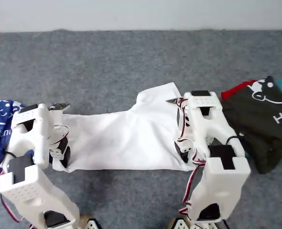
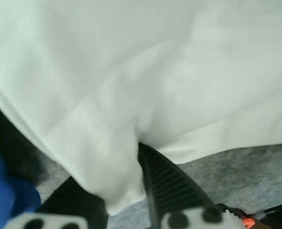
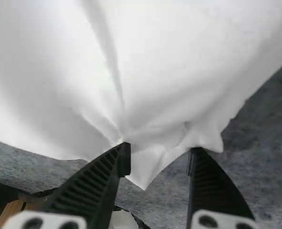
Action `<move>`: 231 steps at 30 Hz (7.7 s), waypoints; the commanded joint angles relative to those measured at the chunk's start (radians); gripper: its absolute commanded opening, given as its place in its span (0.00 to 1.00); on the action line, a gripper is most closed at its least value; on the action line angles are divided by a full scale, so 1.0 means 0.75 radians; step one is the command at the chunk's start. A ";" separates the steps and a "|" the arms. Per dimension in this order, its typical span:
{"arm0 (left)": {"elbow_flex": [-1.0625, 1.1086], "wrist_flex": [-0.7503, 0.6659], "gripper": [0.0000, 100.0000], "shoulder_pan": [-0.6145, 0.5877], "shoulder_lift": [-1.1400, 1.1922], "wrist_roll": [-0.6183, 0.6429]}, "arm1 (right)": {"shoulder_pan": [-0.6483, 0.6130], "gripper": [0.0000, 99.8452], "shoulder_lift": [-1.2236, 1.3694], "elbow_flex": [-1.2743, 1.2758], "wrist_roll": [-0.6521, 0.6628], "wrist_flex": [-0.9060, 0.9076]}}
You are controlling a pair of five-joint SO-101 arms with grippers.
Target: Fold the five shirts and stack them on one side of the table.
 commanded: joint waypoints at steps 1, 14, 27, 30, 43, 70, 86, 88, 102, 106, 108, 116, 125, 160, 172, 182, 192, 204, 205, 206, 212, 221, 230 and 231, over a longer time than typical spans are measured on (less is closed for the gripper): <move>0.136 -0.006 0.01 -0.010 0.029 -0.014 | -0.001 0.11 0.032 0.041 0.006 -0.083; 0.138 0.004 0.01 -0.010 0.027 -0.014 | 0.038 0.01 -0.007 0.104 0.018 -0.048; 0.140 0.186 0.01 -0.018 0.014 -0.119 | 0.277 0.01 -0.253 0.215 0.172 0.154; 0.140 0.188 0.01 -0.014 0.016 -0.119 | 0.312 0.01 -0.269 0.282 0.203 0.122; 0.105 0.190 0.03 -0.014 0.014 -0.176 | 0.316 0.13 -0.292 0.479 0.162 -0.069; -0.249 0.182 0.25 -0.190 0.029 -0.438 | 0.306 0.19 -0.560 0.063 0.188 0.379; -0.588 0.166 0.25 -0.301 0.027 -0.454 | 0.185 0.19 -0.564 0.063 0.180 0.359; -0.590 0.168 0.25 -0.305 0.018 -0.452 | 0.183 0.19 -0.564 0.055 0.178 0.359; -0.768 0.385 0.25 -0.205 0.027 -0.055 | 0.048 0.19 -0.510 -0.174 -0.162 -0.461; -0.721 0.385 0.25 -0.133 0.027 -0.053 | 0.048 0.19 -0.314 -0.176 -0.164 -0.731; -0.703 0.385 0.25 -0.098 0.027 -0.051 | 0.050 0.19 -0.183 -0.180 -0.164 -0.836; -0.688 0.385 0.25 0.006 0.027 -0.051 | 0.028 0.19 0.216 -0.413 -0.162 -0.811; -0.688 0.383 0.25 0.051 0.027 0.063 | -0.015 0.19 0.334 -0.919 -0.164 -0.443; -0.686 0.383 0.25 0.053 0.029 0.070 | -0.118 0.01 0.598 -1.230 -0.149 -0.244; -0.600 0.381 0.25 0.049 0.029 0.063 | -0.122 0.01 0.600 -1.614 -0.149 0.337; -0.564 0.381 0.25 0.047 0.029 0.063 | -0.132 0.01 0.519 -1.461 -0.153 0.386; -0.564 0.381 0.25 0.047 0.029 0.063 | -0.154 0.01 0.071 -0.859 -0.151 0.334; -0.564 0.381 0.25 0.047 0.029 0.061 | -0.247 0.01 -0.249 -0.329 -0.162 0.175; -0.564 0.381 0.25 0.047 0.029 0.061 | -0.247 0.01 -0.269 -0.276 -0.162 0.144; -0.564 0.381 0.25 0.047 0.029 0.061 | -0.247 0.01 -0.287 -0.223 -0.162 0.111; -0.564 0.381 0.25 0.047 0.029 0.061 | -0.238 0.04 -0.377 0.121 -0.160 -0.195; -0.564 0.381 0.25 0.047 0.029 0.061 | -0.345 0.16 -0.439 0.200 -0.153 -0.089; -0.564 0.381 0.25 0.047 0.029 0.061 | -0.337 0.16 -0.768 0.117 -0.115 -0.015; -0.564 0.381 0.25 0.047 0.029 0.061 | -0.326 0.16 -0.785 0.117 -0.117 -0.079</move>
